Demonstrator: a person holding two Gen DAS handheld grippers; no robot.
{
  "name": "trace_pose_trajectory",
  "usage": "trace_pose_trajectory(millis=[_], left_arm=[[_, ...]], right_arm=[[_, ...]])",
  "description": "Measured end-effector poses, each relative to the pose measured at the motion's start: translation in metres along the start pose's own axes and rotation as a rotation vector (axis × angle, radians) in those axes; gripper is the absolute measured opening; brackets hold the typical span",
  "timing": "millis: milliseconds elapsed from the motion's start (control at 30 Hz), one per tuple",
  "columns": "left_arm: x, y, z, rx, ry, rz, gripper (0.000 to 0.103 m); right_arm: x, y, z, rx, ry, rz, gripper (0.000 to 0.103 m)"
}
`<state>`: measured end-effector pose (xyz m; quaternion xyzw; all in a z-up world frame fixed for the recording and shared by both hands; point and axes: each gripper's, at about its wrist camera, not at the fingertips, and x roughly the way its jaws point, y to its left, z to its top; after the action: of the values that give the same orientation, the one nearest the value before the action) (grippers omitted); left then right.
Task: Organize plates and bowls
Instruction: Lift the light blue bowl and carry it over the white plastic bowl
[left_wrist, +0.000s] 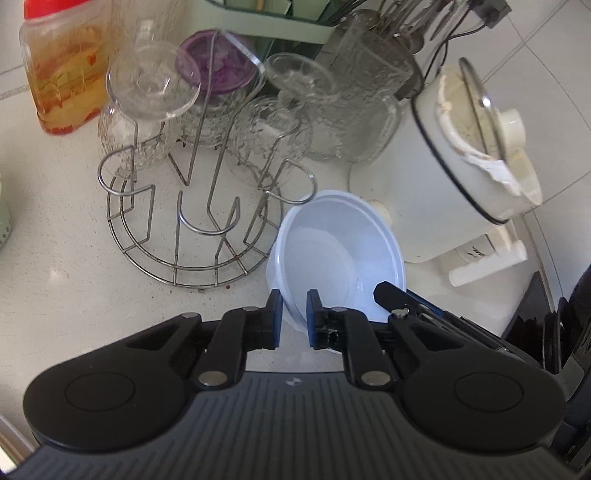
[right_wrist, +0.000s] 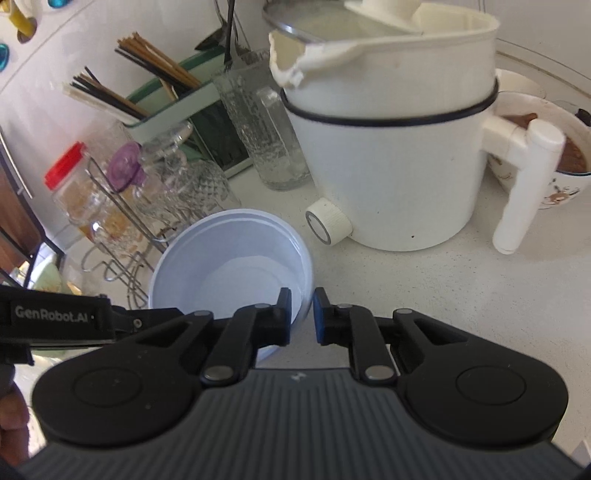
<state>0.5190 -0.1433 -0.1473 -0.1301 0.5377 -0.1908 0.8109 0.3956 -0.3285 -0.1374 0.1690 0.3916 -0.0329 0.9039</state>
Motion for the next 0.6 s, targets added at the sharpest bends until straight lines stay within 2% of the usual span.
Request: trace_pose_trajectory(millis=[133, 600], left_arm=[[-0.016, -0.004, -0.003, 0.0, 0.002, -0.035, 0.016], [-0.062, -0.024, -0.016, 0.072, -0.024, -0.055, 0.017]], right_arm=[[-0.018, 0.003, 0.0, 0.009, -0.027, -0.007, 0.015], [-0.06, 0.017, 0.002, 0.059, -0.078, -0.009, 0.015]])
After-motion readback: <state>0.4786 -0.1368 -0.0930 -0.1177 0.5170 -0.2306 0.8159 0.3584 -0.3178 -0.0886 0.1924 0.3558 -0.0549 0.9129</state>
